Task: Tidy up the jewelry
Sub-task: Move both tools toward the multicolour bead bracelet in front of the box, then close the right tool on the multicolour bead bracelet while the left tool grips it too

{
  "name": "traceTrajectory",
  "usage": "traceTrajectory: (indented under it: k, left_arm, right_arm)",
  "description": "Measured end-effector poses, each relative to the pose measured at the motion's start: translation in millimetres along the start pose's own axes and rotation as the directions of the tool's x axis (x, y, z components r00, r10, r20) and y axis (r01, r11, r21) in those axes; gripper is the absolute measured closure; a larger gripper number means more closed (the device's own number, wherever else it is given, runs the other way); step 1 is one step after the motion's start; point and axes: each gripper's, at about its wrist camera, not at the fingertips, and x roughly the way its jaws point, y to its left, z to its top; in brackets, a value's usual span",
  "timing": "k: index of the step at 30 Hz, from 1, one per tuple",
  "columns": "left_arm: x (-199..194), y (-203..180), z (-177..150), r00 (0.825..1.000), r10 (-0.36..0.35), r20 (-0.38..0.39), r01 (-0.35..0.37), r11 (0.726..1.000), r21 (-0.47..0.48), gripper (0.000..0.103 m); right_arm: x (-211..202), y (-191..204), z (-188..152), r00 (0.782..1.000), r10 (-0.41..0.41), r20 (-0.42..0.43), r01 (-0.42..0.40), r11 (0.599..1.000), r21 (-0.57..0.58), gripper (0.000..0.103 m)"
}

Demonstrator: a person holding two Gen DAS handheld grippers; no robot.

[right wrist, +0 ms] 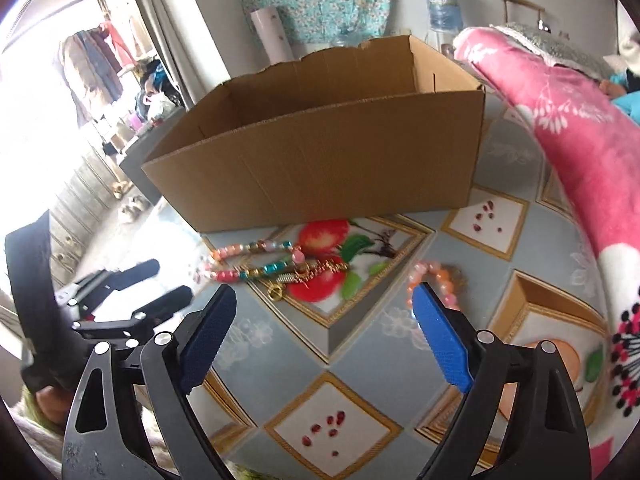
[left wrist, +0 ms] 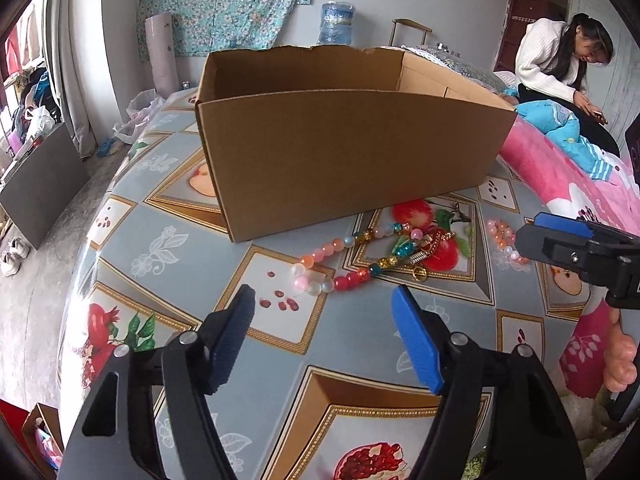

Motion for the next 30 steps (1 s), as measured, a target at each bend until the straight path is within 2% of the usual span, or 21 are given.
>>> traceTrajectory:
  k: [4, 7, 10, 17, 21, 24, 30]
  left_arm:
    - [3, 3, 9, 1.0, -0.006, 0.013, 0.007, 0.999, -0.034, 0.049]
    - [7, 7, 12, 1.0, -0.006, 0.003, 0.006, 0.998, -0.056, 0.059]
    - [12, 11, 14, 1.0, -0.011, -0.023, 0.009, 0.998, -0.068, 0.065]
    - [28, 19, 20, 0.996, -0.01, -0.093, 0.002, 0.996, -0.087, 0.068]
    - [38, 21, 22, 0.993, -0.003, -0.119, -0.007, 0.997, -0.079, 0.068]
    - [43, 22, 22, 0.991, -0.004, -0.135, -0.006, 0.998, -0.069, 0.068]
    - [49, 27, 20, 0.987, -0.028, -0.157, 0.017, 0.997, -0.077, 0.068]
  right_arm:
    - [7, 2, 13, 1.0, 0.029, 0.0, -0.029, 1.0, -0.002, 0.031]
    - [16, 4, 20, 0.999, 0.051, -0.016, -0.051, 0.999, 0.003, 0.039]
    - [25, 5, 24, 0.996, 0.073, -0.042, -0.073, 0.997, 0.013, 0.048]
    - [48, 10, 37, 0.987, 0.101, -0.121, -0.1, 0.995, 0.018, 0.067]
    - [64, 15, 45, 0.98, 0.1, -0.171, -0.1, 0.995, 0.008, 0.073]
    - [73, 21, 50, 0.977, 0.078, -0.199, -0.085, 0.996, -0.025, 0.078]
    - [95, 38, 56, 0.957, 0.017, -0.291, -0.052, 0.992, -0.113, 0.086]
